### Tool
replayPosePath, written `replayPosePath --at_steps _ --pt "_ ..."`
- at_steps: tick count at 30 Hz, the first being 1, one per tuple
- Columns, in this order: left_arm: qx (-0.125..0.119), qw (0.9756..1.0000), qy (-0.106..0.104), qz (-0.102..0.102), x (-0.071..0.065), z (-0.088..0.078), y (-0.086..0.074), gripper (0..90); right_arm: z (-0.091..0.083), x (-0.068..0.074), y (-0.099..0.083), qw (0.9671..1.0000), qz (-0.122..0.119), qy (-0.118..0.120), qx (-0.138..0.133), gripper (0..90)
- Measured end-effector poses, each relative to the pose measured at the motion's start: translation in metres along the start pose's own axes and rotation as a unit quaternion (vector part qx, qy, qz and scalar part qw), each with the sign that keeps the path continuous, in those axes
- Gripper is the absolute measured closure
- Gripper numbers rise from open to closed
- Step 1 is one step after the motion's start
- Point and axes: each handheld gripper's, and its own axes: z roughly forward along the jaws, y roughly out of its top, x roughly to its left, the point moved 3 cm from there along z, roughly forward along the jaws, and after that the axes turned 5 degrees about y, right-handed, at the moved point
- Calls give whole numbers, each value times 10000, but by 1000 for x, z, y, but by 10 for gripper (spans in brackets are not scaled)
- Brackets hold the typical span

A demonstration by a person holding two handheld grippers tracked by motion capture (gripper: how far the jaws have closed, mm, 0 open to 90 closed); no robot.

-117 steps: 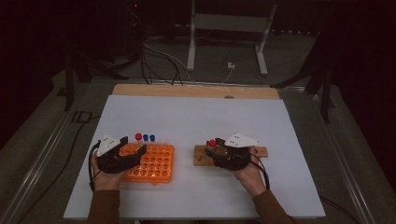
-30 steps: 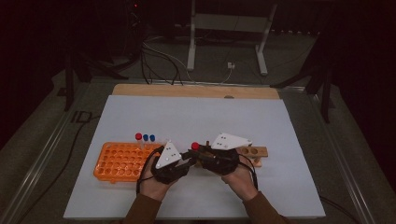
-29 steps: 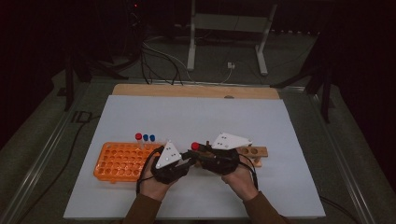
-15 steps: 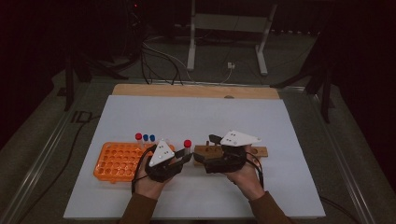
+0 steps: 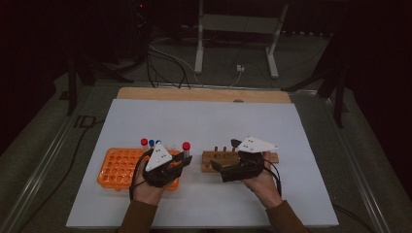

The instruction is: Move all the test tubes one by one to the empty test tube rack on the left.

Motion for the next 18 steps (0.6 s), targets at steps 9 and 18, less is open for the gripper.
replayPosePath --at_steps 9,18 --pt "-34 9999 114 -62 10 -7 -1 753 -10 -12 -7 9998 89 -153 -65 0" --pt "-76 9996 245 -123 20 -14 -1 753 -21 -24 -14 9991 233 -327 -116 0"
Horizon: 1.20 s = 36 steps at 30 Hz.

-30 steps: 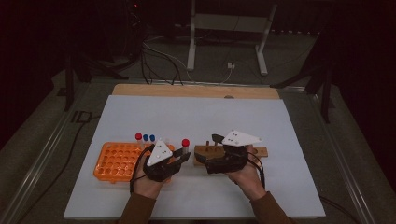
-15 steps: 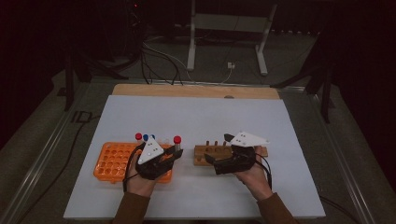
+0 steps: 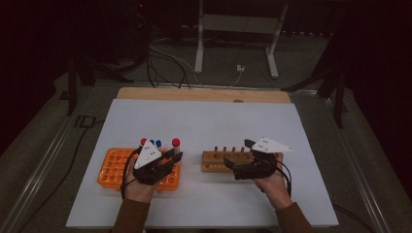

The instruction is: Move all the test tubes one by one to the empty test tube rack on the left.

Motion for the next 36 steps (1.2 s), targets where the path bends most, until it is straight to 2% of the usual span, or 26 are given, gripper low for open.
replayPosePath --at_steps 9,20,27,30,36 --pt "-94 9996 258 -111 17 -13 -2 753 -6 -6 -1 9998 112 -62 -139 0" --pt "-202 9975 576 -352 41 -29 -8 753 -11 -8 -1 9996 182 -54 -228 0" --pt "-173 9952 879 -388 52 -34 -14 752 -11 -9 -2 9996 215 -101 -180 0" --pt "-227 9944 918 -475 56 -38 -15 752 -11 -9 -2 9995 219 -95 -185 0" --pt "-203 9923 1129 -468 63 -41 -18 752 -10 -10 -3 9996 222 -96 -169 0"
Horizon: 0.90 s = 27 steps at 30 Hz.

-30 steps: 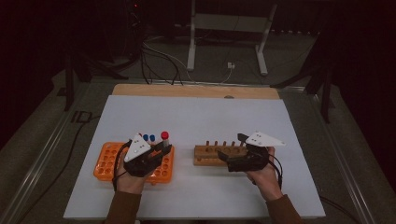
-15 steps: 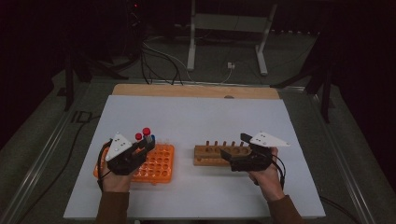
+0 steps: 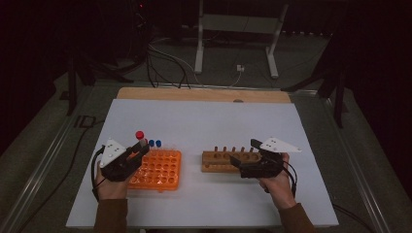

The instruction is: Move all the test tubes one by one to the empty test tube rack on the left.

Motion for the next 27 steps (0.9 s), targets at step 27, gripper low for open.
replayPosePath --at_steps 27 --pt "241 9972 643 -304 29 13 -16 753 1 -1 0 10000 41 19 3 0"
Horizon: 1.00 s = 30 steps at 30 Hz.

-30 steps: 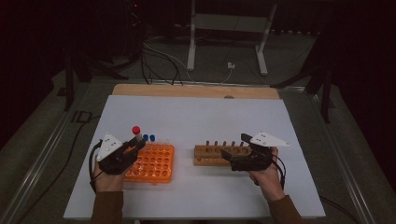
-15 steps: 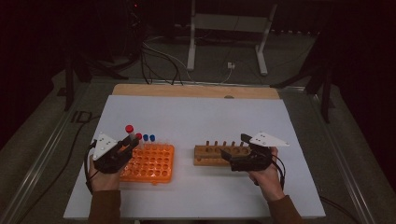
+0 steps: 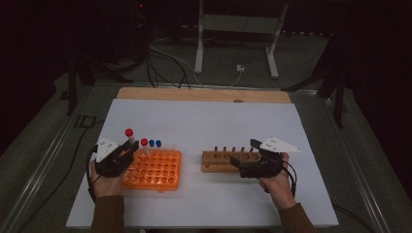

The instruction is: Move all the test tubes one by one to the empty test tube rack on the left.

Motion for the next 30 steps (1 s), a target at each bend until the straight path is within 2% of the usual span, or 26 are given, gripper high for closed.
replayPosePath --at_steps 7,18,22,27,30 --pt "111 9998 72 -123 2 8 -4 753 0 0 0 10000 17 9 10 0" --pt "325 9993 161 -61 0 19 -10 753 0 -1 -1 10000 38 20 5 0" --pt "598 9981 120 -88 0 22 -14 753 1 -1 -1 10000 27 19 16 0" --pt "1058 9943 139 30 -2 28 -20 755 0 -1 -1 10000 19 28 12 0" --pt "1215 9924 161 77 -3 30 -21 756 0 -2 -1 10000 23 25 5 0"
